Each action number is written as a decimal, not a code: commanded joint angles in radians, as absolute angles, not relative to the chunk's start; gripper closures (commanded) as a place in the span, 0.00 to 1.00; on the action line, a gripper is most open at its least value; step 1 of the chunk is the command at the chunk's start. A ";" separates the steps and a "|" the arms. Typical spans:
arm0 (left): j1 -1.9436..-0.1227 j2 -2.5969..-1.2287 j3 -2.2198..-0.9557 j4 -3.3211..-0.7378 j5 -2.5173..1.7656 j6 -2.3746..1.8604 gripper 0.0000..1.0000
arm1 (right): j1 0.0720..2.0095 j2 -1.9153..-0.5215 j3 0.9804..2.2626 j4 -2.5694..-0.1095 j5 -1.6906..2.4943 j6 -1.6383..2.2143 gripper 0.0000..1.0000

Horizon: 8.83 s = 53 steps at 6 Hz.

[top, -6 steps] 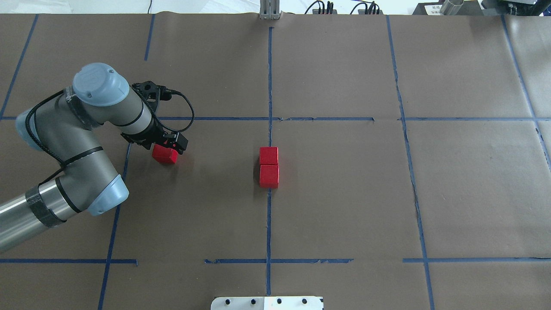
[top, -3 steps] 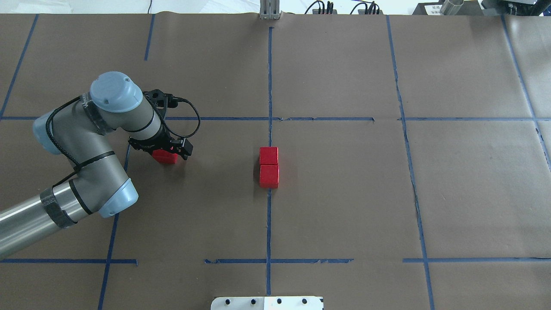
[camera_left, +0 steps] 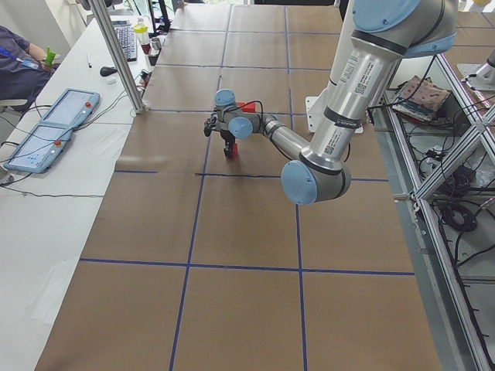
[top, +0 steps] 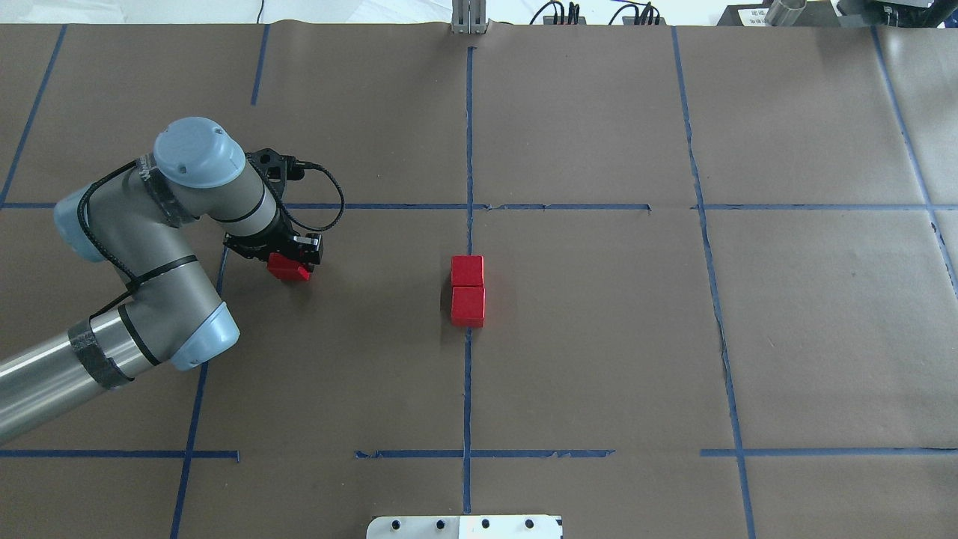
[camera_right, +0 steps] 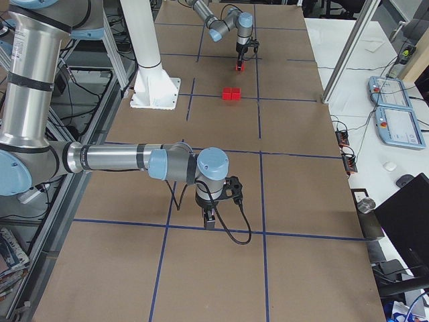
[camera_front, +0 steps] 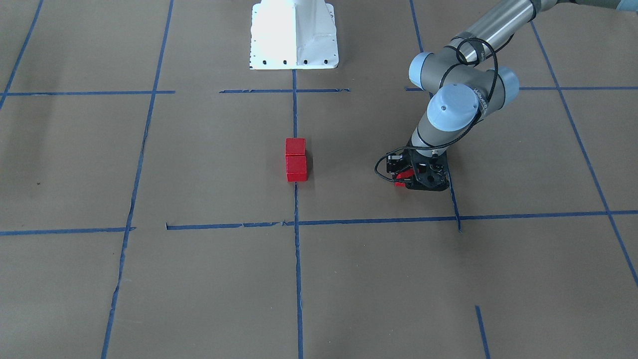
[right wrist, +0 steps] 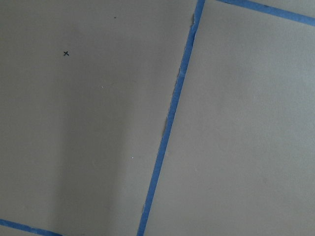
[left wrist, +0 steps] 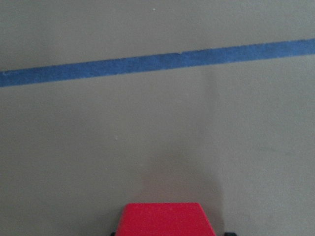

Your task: Form red blocks into L shape at center

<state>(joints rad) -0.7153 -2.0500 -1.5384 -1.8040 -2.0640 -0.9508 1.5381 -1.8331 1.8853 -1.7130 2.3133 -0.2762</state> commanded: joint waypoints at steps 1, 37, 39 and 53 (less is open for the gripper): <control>-0.750 -2.110 -1.546 -1.752 -2.062 -1.062 0.90 | 1.539 -1.833 1.887 -1.712 2.315 -0.276 0.00; -0.722 -1.956 -1.983 -1.348 -1.970 -1.168 0.00 | 1.539 -1.835 1.888 -1.712 2.316 -0.250 0.00; -0.927 -1.854 -1.973 -1.359 -2.098 -0.716 0.00 | 1.537 -1.835 1.887 -1.712 2.315 -0.252 0.00; -1.539 -1.497 -1.758 -1.462 -2.315 0.074 0.00 | 1.537 -1.830 1.887 -1.712 2.316 -0.250 0.00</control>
